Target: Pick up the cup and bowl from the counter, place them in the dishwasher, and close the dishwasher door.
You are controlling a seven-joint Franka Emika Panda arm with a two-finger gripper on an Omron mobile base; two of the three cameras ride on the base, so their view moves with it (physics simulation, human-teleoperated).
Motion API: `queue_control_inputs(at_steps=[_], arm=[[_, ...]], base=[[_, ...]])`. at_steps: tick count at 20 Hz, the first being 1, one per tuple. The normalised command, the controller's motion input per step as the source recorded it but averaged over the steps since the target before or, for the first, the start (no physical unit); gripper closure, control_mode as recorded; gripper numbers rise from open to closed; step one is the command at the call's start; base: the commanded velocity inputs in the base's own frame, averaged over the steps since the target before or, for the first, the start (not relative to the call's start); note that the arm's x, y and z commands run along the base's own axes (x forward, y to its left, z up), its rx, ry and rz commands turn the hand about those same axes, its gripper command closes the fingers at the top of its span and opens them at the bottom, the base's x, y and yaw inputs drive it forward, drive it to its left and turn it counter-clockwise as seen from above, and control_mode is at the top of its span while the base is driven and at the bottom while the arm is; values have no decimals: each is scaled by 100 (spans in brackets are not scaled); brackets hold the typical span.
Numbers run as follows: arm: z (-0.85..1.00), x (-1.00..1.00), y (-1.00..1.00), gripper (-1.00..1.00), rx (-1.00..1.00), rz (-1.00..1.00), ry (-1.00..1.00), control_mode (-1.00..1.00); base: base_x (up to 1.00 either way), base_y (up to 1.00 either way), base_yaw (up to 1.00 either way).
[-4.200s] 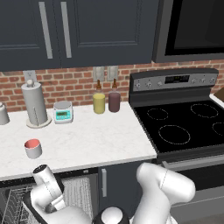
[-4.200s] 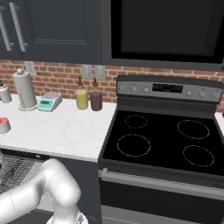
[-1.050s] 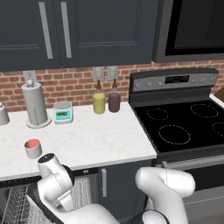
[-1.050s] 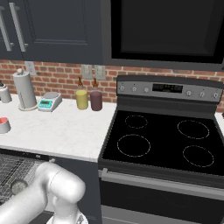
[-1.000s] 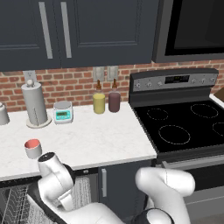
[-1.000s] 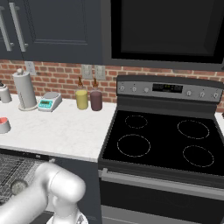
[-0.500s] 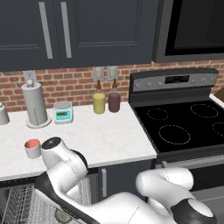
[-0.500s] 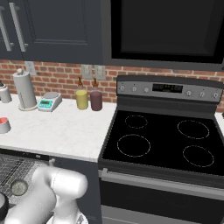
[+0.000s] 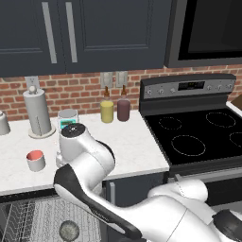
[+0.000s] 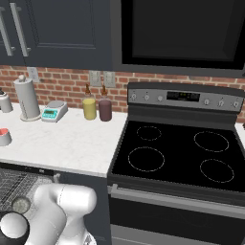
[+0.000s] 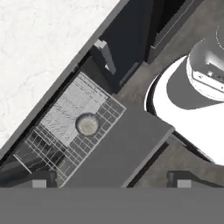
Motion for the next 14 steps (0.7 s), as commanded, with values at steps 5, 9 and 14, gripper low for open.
queue_control_inputs(at_steps=[5,9,14], arm=[[53,33,-37,-100,0,64,23,-100],[35,36,-18,-100,0,63,31,-100],[1,33,-2,-100,0,29,19,-100]], base=[[0,0,0],[0,0,0],[0,0,0]])
